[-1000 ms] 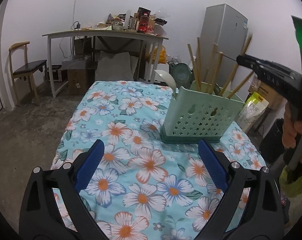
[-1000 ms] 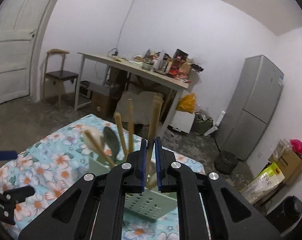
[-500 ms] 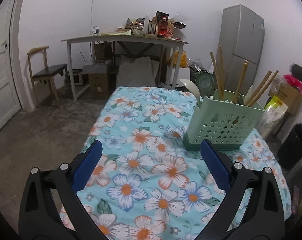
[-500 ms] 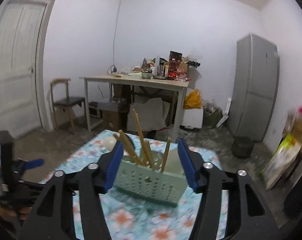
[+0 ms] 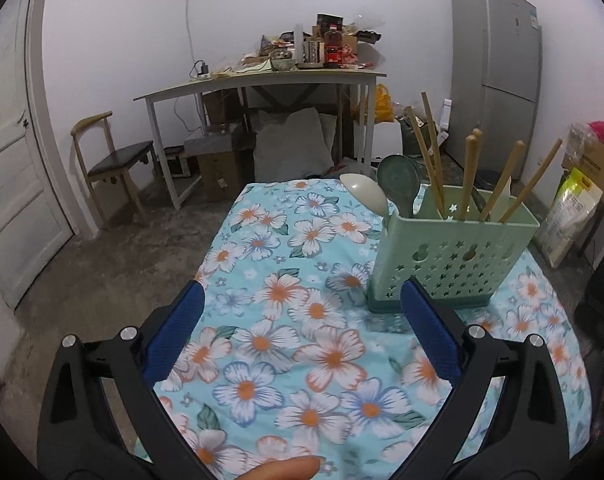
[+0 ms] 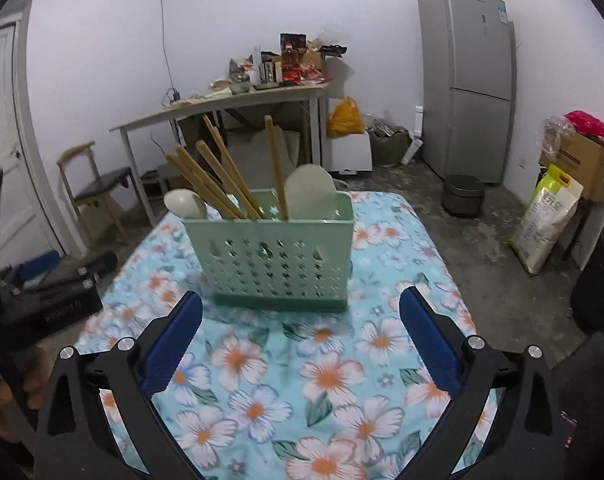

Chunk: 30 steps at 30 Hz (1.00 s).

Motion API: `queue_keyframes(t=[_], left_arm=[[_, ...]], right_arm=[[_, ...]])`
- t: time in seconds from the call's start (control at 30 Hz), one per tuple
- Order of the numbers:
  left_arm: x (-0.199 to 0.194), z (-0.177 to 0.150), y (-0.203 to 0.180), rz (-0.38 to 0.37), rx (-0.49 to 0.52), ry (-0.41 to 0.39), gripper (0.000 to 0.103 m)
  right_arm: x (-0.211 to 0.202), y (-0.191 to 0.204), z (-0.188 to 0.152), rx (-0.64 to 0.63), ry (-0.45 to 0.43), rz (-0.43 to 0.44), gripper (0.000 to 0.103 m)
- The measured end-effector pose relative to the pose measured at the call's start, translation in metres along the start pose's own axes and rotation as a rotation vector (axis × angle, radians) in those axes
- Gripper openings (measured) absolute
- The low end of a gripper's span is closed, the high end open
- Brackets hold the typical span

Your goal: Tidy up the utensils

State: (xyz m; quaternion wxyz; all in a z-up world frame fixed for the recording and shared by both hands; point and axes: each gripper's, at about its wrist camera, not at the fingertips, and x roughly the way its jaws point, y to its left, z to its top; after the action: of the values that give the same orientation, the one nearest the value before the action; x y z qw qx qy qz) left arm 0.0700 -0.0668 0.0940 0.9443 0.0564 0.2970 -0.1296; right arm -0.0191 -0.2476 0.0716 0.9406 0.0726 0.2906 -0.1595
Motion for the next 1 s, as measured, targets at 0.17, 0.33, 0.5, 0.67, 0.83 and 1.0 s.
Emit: queue_keyframes(t=[0.17, 0.33, 0.5, 0.67, 0.83, 1.0], left_arm=[[-0.001, 0.001, -0.013, -0.015, -0.035, 0.026, 0.095], [-0.001, -0.001, -0.025, -0.026, -0.023, 0.046, 0.095], [0.001, -0.006, -0.038, -0.017, 0.004, 0.072, 0.095], [0.002, -0.011, -0.043, 0.007, 0.021, 0.086, 0.095], [0.005, -0.014, -0.042, 0.029, 0.019, 0.101, 0.095], [0.009, -0.014, -0.037, 0.048, 0.01, 0.115, 0.095]], right_arm=[[0.004, -0.008, -0.001, 0.013, 0.018, -0.013, 0.097], [0.007, -0.018, -0.002, 0.018, 0.036, -0.045, 0.097], [0.01, -0.028, -0.007, 0.027, 0.061, -0.065, 0.097], [0.01, -0.035, -0.01, 0.04, 0.065, -0.069, 0.097], [0.012, -0.04, -0.011, 0.05, 0.07, -0.079, 0.097], [0.014, -0.041, -0.01, 0.057, 0.077, -0.083, 0.097]])
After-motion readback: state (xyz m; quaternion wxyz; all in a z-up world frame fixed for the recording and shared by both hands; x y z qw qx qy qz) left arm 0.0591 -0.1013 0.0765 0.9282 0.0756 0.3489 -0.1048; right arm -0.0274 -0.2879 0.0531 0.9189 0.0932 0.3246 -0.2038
